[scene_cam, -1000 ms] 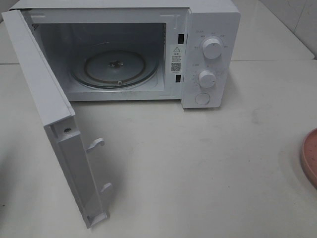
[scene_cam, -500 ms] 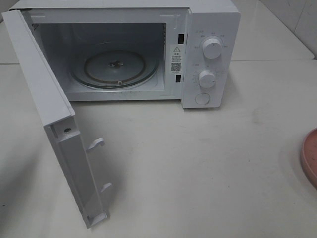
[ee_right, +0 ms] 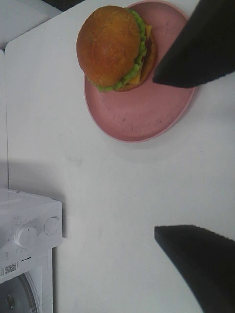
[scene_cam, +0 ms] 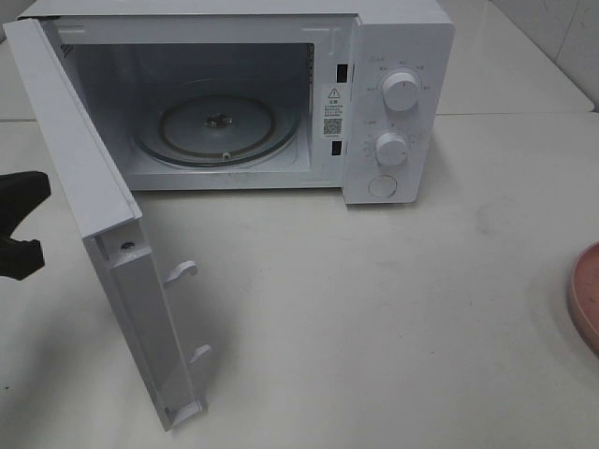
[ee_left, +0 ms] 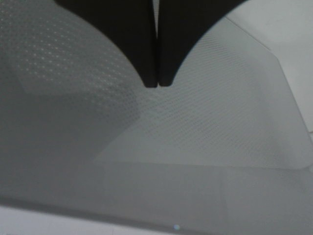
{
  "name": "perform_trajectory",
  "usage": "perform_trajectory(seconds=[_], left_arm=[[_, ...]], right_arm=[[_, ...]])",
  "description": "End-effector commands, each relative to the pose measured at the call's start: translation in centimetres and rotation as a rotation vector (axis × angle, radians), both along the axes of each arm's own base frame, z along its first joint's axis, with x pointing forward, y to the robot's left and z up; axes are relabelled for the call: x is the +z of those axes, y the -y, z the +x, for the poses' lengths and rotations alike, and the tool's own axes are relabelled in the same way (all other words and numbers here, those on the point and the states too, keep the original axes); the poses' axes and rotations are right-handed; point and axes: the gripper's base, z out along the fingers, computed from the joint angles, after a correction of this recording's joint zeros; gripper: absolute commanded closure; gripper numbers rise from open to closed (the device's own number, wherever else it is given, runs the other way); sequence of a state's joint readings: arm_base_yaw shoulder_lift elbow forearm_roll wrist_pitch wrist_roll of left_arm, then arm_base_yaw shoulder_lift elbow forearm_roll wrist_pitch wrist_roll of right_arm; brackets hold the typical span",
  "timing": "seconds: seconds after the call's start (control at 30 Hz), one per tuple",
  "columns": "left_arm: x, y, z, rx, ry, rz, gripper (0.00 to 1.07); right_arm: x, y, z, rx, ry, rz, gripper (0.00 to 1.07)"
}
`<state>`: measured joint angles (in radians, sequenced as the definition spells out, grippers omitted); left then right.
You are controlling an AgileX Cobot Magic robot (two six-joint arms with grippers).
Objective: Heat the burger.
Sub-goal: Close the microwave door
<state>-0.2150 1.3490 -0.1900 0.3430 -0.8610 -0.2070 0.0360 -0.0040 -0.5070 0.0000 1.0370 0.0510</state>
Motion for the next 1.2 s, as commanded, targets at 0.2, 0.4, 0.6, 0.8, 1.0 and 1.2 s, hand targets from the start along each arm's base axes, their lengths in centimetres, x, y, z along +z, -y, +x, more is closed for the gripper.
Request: perform_trajectory(seconds=[0.2, 0.4, 0.6, 0.8, 1.0, 1.2], left_arm=[[-0.6, 2.3, 0.4, -0.019, -0.015, -0.006, 1.07], [-1.1, 5.1, 0.7, -0.008, 0.018, 0.009, 1.07], [-1.4, 7.9, 1.5, 0.048, -0.002, -0.012, 1.07], [-1.3, 11.2, 2.8, 0.078, 0.02, 0.002, 1.07], [-0.9, 13.2, 4.2, 0.134, 0.041, 0.004, 1.07], [-0.1, 15.7, 6.4, 0.183, 0.067, 0.015, 1.07]], right_arm=[[0.0, 0.0, -0.4, -0.003, 0.032, -0.005, 0.32], [0.0, 0.0, -0.4, -0.003, 0.032, -0.005, 0.32], [0.0, 0.0, -0.4, -0.003, 0.032, -0.005, 0.32], [0.0, 0.0, -0.4, -0.003, 0.032, -0.005, 0.32], [0.0, 0.0, -0.4, -0.003, 0.032, -0.005, 0.32], [0.0, 0.0, -0.4, -0.003, 0.032, -0.005, 0.32]])
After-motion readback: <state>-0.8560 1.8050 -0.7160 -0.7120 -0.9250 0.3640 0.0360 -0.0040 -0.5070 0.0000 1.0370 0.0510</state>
